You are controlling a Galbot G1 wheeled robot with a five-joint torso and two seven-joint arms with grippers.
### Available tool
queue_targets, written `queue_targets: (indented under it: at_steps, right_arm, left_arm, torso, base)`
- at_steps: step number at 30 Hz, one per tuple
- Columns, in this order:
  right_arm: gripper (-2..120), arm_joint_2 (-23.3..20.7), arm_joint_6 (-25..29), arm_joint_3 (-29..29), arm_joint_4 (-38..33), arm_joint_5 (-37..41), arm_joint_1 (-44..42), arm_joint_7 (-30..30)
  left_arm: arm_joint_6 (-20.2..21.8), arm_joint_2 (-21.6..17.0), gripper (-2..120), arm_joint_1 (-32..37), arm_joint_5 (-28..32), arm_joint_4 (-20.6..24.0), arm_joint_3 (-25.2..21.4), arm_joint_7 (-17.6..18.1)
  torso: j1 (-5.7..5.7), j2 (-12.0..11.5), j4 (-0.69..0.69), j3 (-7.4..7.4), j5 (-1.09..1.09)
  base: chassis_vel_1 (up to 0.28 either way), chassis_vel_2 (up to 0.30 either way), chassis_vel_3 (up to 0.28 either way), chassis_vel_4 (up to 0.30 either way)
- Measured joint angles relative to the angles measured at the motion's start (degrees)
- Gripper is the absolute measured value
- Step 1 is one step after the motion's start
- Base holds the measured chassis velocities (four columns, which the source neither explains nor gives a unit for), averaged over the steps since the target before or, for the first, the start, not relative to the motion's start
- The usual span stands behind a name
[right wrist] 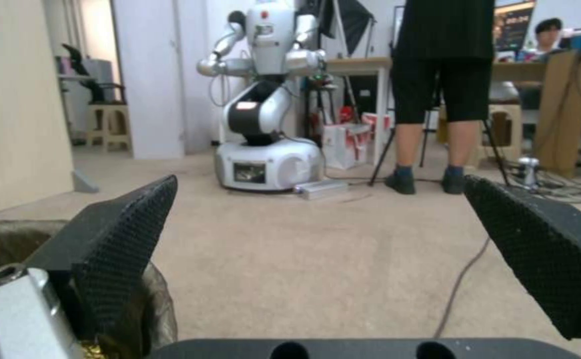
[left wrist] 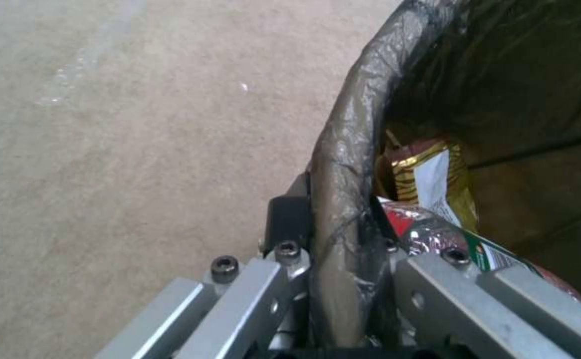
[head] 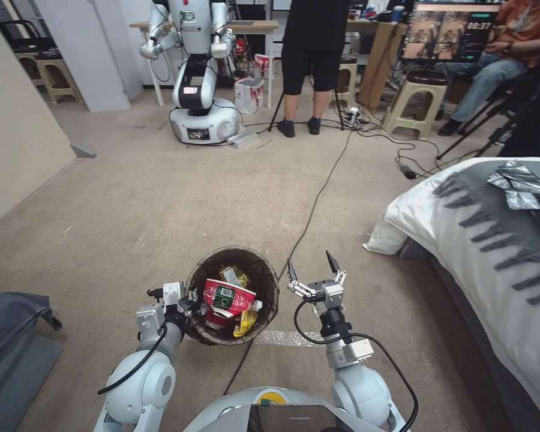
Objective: Pick up the trash bin, then pick up the garbage from the floor and place it into the trash bin.
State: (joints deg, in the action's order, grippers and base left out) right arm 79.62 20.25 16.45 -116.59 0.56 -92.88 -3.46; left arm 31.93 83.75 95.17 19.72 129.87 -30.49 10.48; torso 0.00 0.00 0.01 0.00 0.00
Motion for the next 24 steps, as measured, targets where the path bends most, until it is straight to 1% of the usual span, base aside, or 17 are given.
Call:
queue_targets:
  at_steps: [2,3,9,15,19,24]
  right_arm:
    - [100,0.0,0.0,0.0,0.0,0.0,0.0,0.0]
    - [100,0.0,0.0,0.0,0.0,0.0,0.0,0.1]
    - [100,0.1,0.1,0.0,0.0,0.0,0.0,0.2]
    - [100,0.1,0.2,0.0,0.0,0.0,0.0,0.3]
    - [100,0.1,0.2,0.0,0.0,0.0,0.0,0.3]
    - [100,0.1,0.3,0.0,0.0,0.0,-0.1,0.4]
  left_arm:
    - [-0.7,0.0,3,-0.1,-0.2,-0.4,0.0,-0.1]
    - [-1.0,0.0,3,-0.2,-0.3,-0.6,0.0,-0.2]
    - [-1.1,0.1,3,-0.6,-0.4,-0.8,0.1,0.2]
    - [1.3,0.2,3,-1.1,4.2,-0.7,0.3,2.8]
    - [1.4,0.2,3,-1.1,4.5,-0.6,0.3,3.0]
    - [2.9,0.2,3,-1.5,7.7,-0.5,0.1,4.7]
  torso:
    - [0.0,0.0,0.0,0.0,0.0]
    - [0.0,0.0,-0.02,0.0,0.0]
    - [0.0,0.0,-0.02,0.0,0.0]
    - [0.0,0.0,-0.01,0.0,0.0]
    - [0.0,0.0,-0.01,0.0,0.0]
    - [0.0,0.0,-0.01,0.0,0.0]
  base:
    - [0.018,0.023,0.034,0.02]
    - [0.0,0.0,0.0,0.0]
    - [0.0,0.0,0.0,0.0]
    - [0.0,0.0,0.0,0.0]
    - [0.0,0.0,0.0,0.0]
    - [0.0,0.0,0.0,0.0]
